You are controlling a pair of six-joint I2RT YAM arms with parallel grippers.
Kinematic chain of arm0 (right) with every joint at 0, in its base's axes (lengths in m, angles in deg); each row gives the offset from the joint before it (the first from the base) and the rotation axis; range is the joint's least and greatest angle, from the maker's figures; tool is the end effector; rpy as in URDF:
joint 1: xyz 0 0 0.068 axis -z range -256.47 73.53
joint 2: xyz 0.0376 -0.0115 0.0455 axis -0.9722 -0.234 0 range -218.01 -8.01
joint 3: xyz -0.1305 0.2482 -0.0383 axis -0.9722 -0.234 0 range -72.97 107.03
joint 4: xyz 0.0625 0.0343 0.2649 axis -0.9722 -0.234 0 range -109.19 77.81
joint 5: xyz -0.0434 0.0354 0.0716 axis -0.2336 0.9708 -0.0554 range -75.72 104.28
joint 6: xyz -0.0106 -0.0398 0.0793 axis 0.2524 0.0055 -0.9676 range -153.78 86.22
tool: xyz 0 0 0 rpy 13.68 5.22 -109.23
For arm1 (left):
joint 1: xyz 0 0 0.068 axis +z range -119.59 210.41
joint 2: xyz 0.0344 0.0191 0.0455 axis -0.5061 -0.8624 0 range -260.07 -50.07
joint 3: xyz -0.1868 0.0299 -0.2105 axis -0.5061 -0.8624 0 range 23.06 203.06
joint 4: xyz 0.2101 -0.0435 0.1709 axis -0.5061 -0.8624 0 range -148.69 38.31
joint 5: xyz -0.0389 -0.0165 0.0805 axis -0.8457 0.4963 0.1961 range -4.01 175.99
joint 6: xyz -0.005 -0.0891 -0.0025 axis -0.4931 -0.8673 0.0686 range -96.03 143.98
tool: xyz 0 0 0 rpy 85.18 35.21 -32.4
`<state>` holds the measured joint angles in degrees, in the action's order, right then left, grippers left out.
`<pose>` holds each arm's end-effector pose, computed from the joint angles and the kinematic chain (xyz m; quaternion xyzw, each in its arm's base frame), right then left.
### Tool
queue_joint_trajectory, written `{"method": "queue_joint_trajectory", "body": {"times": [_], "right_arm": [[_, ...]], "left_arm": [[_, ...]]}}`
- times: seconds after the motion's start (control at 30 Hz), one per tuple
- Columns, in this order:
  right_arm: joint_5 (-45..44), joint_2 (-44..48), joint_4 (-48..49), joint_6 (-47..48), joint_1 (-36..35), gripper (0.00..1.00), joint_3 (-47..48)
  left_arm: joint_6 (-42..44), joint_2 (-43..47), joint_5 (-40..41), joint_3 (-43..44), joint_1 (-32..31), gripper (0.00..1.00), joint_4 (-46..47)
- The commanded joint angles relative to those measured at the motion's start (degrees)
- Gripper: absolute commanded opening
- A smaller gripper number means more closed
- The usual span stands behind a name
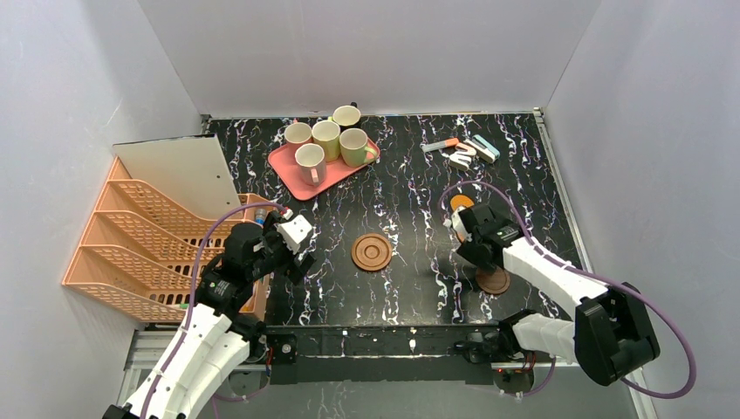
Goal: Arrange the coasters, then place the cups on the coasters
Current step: Move the coaster to the center of the board.
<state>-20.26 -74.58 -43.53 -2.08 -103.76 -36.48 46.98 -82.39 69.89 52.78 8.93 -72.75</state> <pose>0.2264 0.0660 0.1651 -0.3919 0.8415 -0.2966 0.2245 0.1659 -0.0890 0.2481 0.3846 0.7382 -0.1099 0.5432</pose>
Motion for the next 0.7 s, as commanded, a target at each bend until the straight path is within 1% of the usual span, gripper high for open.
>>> {"method": "queue_joint_trajectory", "body": {"times": [0.0,0.1,0.2,0.33,0.5,0.6,0.67], "right_arm": [[3.6,-0.1,-3.6,0.9,0.0,0.99,-2.5],[5.9,-2.5,-2.8,1.1,-0.1,0.99,-3.4],[8.6,-5.0,0.7,1.7,-0.2,0.99,-3.3],[20.1,-7.1,2.1,2.9,-1.1,0.99,-1.8],[28.8,-7.6,7.0,3.8,-3.0,0.99,-0.1],[34.9,-6.7,9.1,3.6,-4.8,0.99,1.5],[38.2,-5.8,12.2,3.3,-5.9,0.99,2.0]], "left_arm": [[0.5,0.2,-1.0,-0.3,0.4,0.98,-0.7],[0.4,0.1,-0.6,-0.2,0.4,0.98,-0.7],[0.5,0.2,-0.9,-0.3,0.4,0.98,-0.6],[0.5,-0.1,-0.6,-0.2,0.4,0.98,-0.7],[0.4,-0.2,-0.6,-0.3,0.4,0.98,-0.6],[0.4,-0.3,-0.8,-0.3,0.4,0.98,-0.6],[0.5,-0.6,-0.9,-0.5,0.4,0.98,-0.4]]}}
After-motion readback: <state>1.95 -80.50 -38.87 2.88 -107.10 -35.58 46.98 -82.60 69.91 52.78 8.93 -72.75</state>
